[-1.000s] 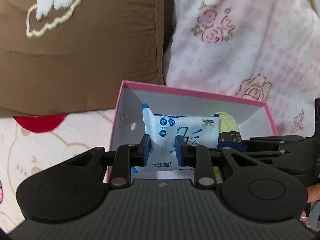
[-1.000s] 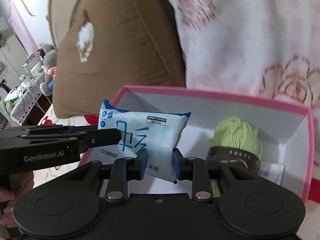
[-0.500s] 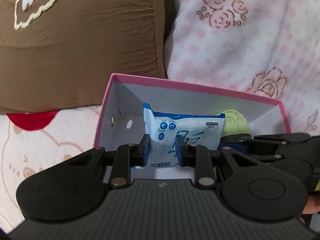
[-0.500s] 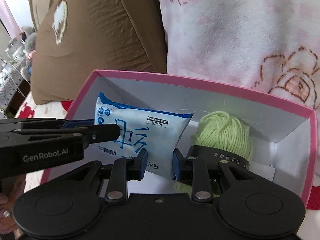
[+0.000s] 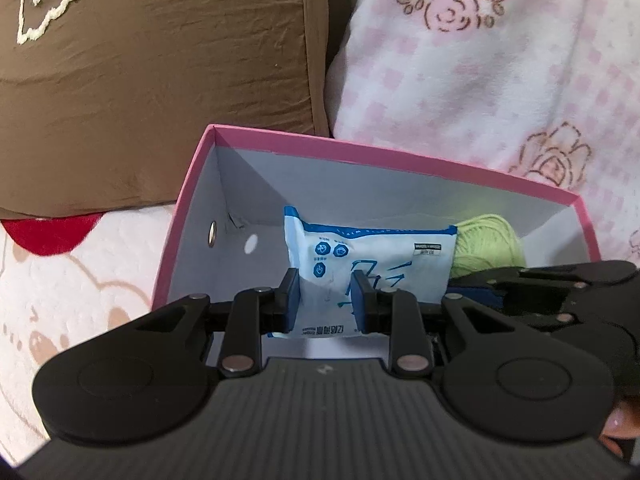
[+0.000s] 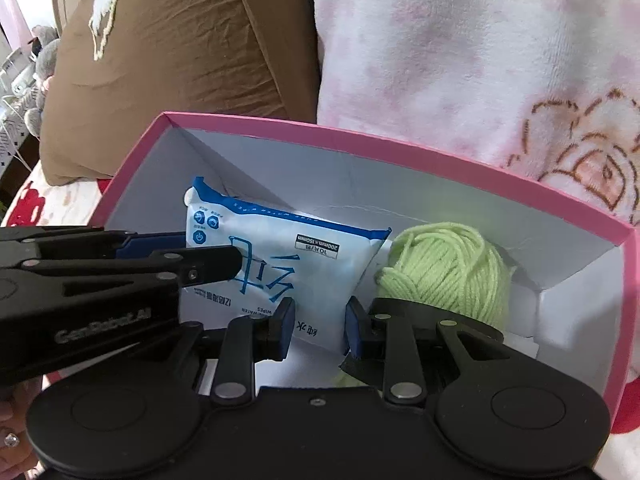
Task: Organize objects
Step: 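Lower the wipe pack into the box beside the yarn ball and open the left tool, then withdraw the left tool up and away from the pink box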
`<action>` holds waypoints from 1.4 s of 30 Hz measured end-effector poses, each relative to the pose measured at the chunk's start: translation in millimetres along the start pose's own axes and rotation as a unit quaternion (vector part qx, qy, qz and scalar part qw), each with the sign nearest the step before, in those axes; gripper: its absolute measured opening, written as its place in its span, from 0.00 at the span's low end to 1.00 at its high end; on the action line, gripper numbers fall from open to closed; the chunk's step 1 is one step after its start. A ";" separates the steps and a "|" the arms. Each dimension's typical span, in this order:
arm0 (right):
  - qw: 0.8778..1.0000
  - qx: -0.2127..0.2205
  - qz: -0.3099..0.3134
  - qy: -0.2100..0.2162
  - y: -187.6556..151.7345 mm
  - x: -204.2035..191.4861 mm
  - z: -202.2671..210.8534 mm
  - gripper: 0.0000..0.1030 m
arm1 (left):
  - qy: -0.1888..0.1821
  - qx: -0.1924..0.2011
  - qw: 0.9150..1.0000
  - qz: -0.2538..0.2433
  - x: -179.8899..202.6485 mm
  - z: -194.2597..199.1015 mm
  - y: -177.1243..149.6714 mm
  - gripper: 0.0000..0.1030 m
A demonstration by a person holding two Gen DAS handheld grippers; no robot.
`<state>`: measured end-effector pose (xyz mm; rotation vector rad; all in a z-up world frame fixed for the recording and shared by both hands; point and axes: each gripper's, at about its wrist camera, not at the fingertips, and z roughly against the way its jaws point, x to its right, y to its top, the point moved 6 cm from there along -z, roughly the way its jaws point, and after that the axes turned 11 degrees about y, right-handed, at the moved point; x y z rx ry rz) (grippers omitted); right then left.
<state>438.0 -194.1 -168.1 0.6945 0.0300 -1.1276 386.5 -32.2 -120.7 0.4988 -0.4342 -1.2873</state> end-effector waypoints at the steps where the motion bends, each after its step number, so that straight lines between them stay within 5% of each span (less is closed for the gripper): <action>1: 1.000 0.001 -0.002 -0.003 1.4 1.3 -2.3 0.30 | 0.002 -0.001 1.000 0.002 0.4 -2.8 0.2 0.25; 23: 0.998 0.037 0.032 -0.042 0.7 -15.3 0.2 0.30 | 0.001 -0.001 1.000 0.002 -3.9 7.9 5.9 0.33; 32: 0.996 0.063 0.065 0.006 -26.8 -68.7 53.3 0.35 | -0.047 -0.014 0.998 -0.034 -10.2 57.8 -6.5 0.33; 42: 0.989 0.084 0.115 -0.028 -61.9 -105.7 119.9 0.44 | -0.094 -0.006 0.994 -0.063 -20.2 126.8 -16.1 0.38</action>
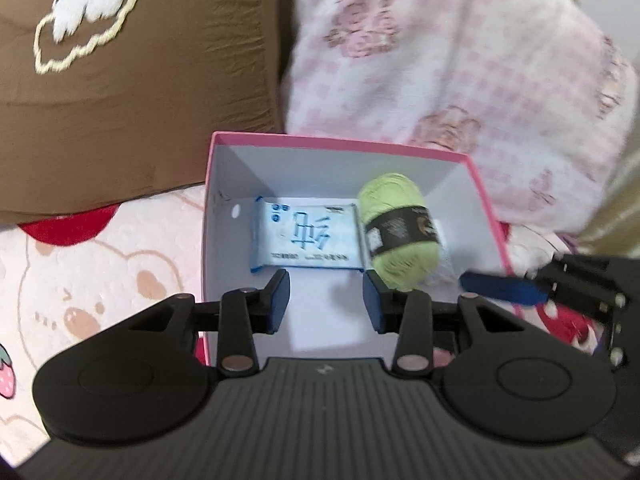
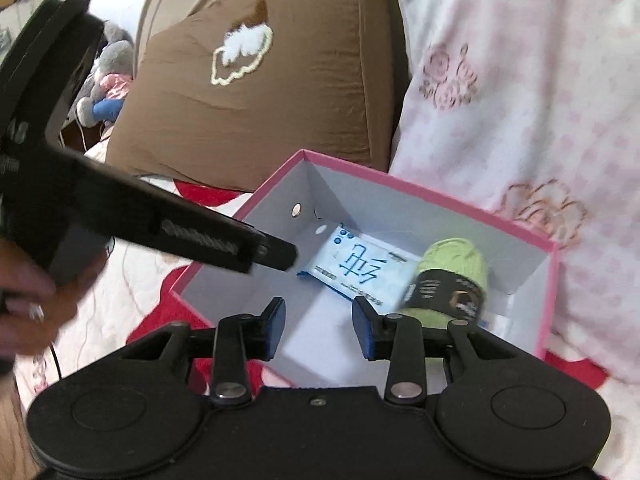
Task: Organize objects
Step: 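Withdraw the left tool up and away from the pink box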
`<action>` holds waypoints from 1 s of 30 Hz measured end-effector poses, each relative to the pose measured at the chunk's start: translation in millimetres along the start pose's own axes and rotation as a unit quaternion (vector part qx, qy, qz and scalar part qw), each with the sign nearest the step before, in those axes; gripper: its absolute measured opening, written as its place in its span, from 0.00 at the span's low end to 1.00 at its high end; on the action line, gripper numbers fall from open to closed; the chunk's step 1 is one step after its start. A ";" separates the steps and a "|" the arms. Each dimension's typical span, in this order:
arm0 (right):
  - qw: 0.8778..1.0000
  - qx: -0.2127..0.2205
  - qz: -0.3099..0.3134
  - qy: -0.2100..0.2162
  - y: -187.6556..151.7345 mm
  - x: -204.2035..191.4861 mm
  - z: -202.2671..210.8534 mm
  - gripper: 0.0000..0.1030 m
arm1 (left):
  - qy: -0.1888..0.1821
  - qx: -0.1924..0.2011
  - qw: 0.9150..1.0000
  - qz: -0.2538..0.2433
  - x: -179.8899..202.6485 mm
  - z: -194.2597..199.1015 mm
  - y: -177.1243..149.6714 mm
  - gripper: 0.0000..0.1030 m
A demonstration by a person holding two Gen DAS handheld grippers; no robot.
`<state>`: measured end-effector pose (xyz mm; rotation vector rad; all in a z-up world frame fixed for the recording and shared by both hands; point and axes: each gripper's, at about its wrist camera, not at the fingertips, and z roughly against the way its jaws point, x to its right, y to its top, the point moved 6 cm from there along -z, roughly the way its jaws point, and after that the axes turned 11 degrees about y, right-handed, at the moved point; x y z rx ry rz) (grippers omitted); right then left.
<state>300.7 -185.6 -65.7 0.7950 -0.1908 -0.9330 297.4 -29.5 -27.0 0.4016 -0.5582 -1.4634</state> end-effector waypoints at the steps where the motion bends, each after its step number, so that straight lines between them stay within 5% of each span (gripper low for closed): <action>1: 1.000 0.001 0.002 -0.005 -1.2 0.3 8.4 0.45 | -0.003 0.003 1.000 -0.007 0.4 7.6 -1.0 0.38; 7: 0.999 0.008 -0.001 -0.033 -9.2 -3.3 40.6 0.59 | -0.017 0.008 0.999 -0.029 0.6 43.6 -7.9 0.41; 9: 0.999 0.017 -0.001 -0.043 -10.3 -7.8 44.7 0.77 | -0.019 0.008 0.999 -0.033 0.3 53.5 -10.5 0.45; 12: 0.998 0.038 -0.003 -0.051 -10.8 -16.4 52.3 0.84 | -0.017 0.016 0.999 -0.038 -2.8 67.4 -14.6 0.52; 30: 0.997 0.034 -0.040 -0.062 -49.7 -62.8 95.0 0.87 | -0.041 0.007 0.999 -0.031 -23.2 109.7 -54.2 0.83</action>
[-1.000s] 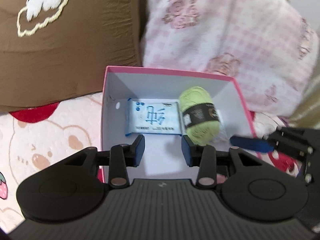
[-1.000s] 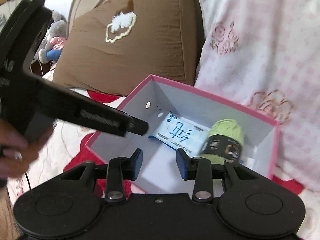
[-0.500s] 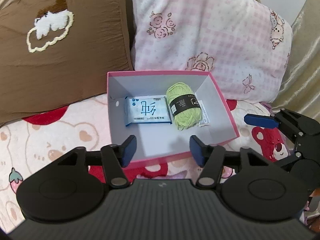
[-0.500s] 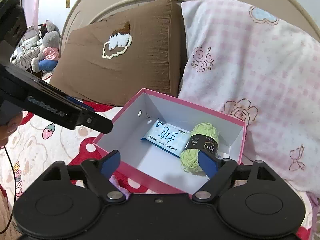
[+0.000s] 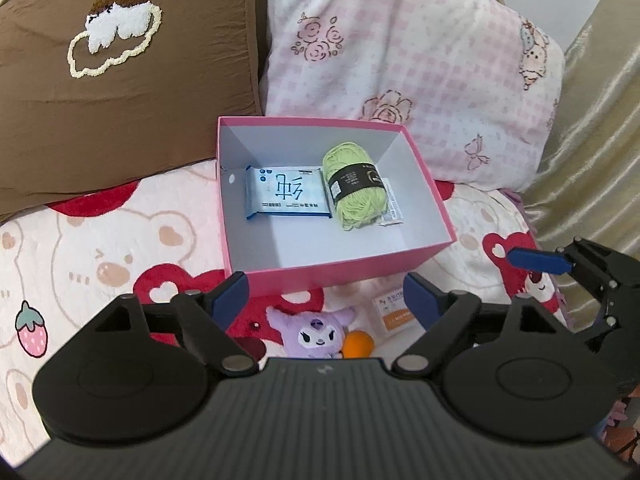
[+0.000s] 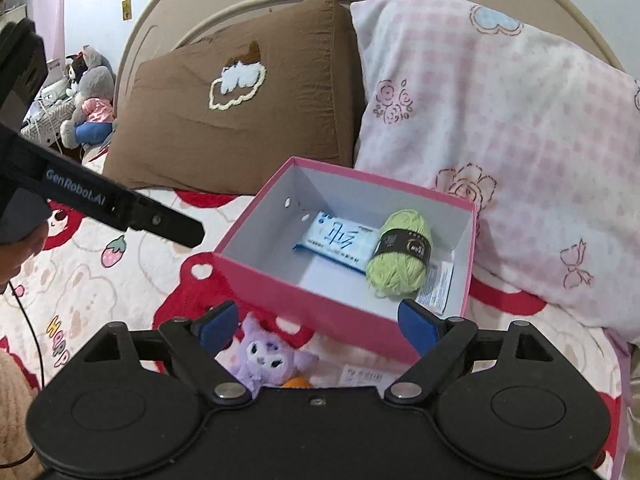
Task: Organize objects
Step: 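Withdraw the left tool up and away from the pink box, then move the open left tool down toward the purple plush toy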
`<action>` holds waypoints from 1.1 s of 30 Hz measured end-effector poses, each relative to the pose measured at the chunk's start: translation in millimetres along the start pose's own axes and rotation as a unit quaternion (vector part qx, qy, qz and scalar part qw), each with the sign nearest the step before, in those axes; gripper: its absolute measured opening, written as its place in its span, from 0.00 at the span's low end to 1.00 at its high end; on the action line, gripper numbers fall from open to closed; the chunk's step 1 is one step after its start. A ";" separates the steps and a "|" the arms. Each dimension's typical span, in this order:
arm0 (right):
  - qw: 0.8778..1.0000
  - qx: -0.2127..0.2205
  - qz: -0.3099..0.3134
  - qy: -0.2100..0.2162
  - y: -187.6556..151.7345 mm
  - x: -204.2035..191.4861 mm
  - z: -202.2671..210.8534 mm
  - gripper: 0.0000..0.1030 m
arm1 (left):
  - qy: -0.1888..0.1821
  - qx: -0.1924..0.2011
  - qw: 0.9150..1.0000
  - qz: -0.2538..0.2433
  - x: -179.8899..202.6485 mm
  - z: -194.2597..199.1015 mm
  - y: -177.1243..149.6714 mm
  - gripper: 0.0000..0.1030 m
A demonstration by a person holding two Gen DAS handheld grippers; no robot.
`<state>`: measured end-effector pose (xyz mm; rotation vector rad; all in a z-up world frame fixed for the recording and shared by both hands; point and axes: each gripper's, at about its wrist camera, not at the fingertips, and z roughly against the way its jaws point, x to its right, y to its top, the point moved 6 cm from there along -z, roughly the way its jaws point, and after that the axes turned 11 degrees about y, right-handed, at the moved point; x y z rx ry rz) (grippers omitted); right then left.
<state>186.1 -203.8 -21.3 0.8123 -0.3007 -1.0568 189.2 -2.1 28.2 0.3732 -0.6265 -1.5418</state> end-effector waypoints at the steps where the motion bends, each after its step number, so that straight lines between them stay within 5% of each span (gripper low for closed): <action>1: 1.000 -0.002 0.001 0.003 -2.1 -3.9 1.3 0.87 | -0.002 0.000 1.000 -0.002 0.6 2.6 -2.3 0.83; 20: 0.998 -0.020 0.008 0.051 -30.5 -50.9 -0.2 0.87 | -0.033 -0.028 0.999 0.004 -8.0 10.3 -44.8 0.87; 33: 0.999 -0.010 0.007 0.037 -50.9 -55.5 -16.9 0.87 | -0.050 -0.037 0.998 0.031 -10.1 -2.8 -70.8 0.87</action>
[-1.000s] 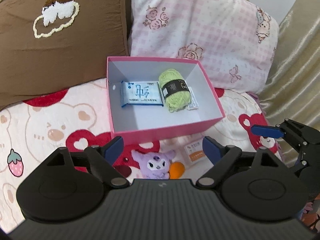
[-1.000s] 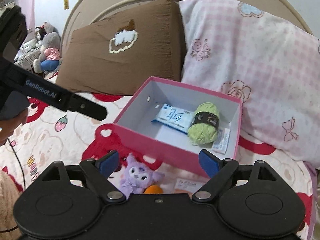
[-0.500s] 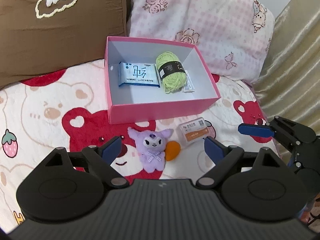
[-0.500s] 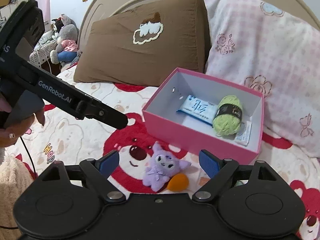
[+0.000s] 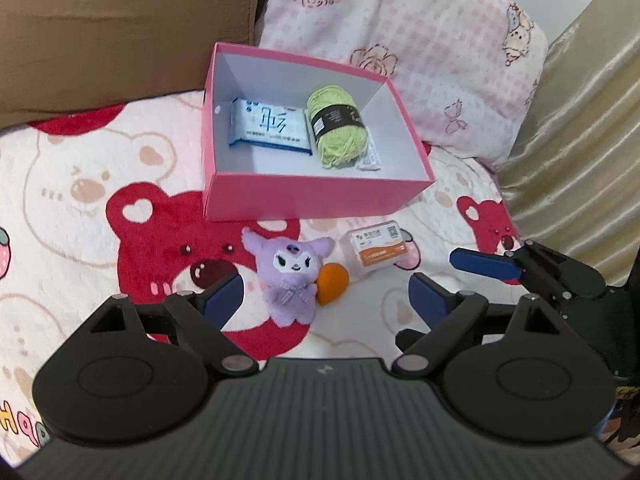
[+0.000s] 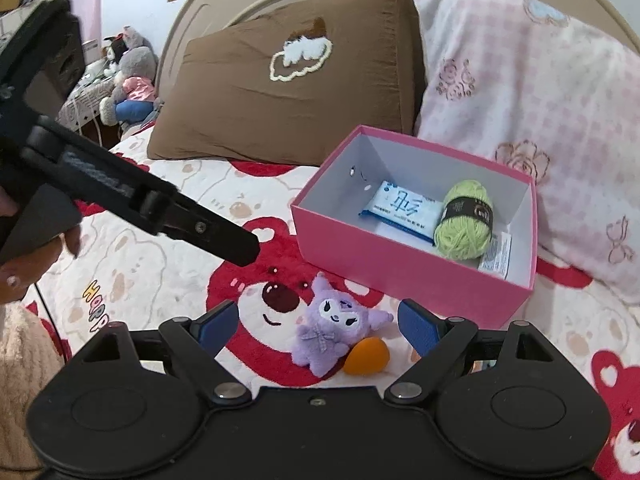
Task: Organize objects
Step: 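Move the open left tool down toward the purple plush toy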
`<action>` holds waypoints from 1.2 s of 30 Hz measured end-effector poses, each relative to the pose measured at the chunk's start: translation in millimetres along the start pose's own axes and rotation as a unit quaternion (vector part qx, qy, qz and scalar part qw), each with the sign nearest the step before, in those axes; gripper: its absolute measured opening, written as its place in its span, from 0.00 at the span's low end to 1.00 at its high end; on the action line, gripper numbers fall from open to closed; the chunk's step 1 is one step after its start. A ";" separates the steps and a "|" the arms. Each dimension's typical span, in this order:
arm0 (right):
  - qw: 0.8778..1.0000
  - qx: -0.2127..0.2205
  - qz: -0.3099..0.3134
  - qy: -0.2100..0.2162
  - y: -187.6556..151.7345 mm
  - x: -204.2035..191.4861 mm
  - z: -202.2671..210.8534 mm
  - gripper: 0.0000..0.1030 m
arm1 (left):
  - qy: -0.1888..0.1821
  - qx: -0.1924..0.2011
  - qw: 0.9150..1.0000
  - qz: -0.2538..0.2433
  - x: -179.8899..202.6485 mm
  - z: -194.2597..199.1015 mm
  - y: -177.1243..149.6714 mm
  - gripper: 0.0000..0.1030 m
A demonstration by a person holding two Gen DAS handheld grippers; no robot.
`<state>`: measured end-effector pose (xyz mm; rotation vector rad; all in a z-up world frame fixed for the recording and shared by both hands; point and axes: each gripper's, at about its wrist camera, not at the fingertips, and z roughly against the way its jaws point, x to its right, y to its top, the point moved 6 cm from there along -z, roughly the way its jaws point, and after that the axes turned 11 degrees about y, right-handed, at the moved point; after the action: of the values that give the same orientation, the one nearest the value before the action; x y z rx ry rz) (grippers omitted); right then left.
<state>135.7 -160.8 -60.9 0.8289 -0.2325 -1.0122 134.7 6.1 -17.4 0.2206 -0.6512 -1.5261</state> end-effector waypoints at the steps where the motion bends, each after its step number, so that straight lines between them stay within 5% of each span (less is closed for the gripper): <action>1: 1.000 -0.002 -0.003 0.000 -2.2 0.6 -3.0 0.87 | 0.003 -0.003 1.000 0.000 -1.0 -3.9 -2.6 0.87; 15: 0.996 -0.005 -0.075 0.044 -28.0 0.5 -54.4 0.86 | -0.001 0.017 1.000 0.003 -27.0 -40.4 -24.3 0.87; 27: 1.000 -0.023 0.010 -0.016 -54.5 -11.1 -101.5 0.86 | 0.005 0.010 1.000 -0.010 -27.7 -66.7 -44.7 0.87; 36: 0.999 0.004 -0.017 -0.049 -67.6 4.6 -119.1 0.85 | -0.018 0.009 0.999 0.026 -44.8 -95.5 -50.2 0.87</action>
<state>157.1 -122.2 -190.6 0.7944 -0.3077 -1.0856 145.3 21.2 -132.7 0.1896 -0.6949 -1.4778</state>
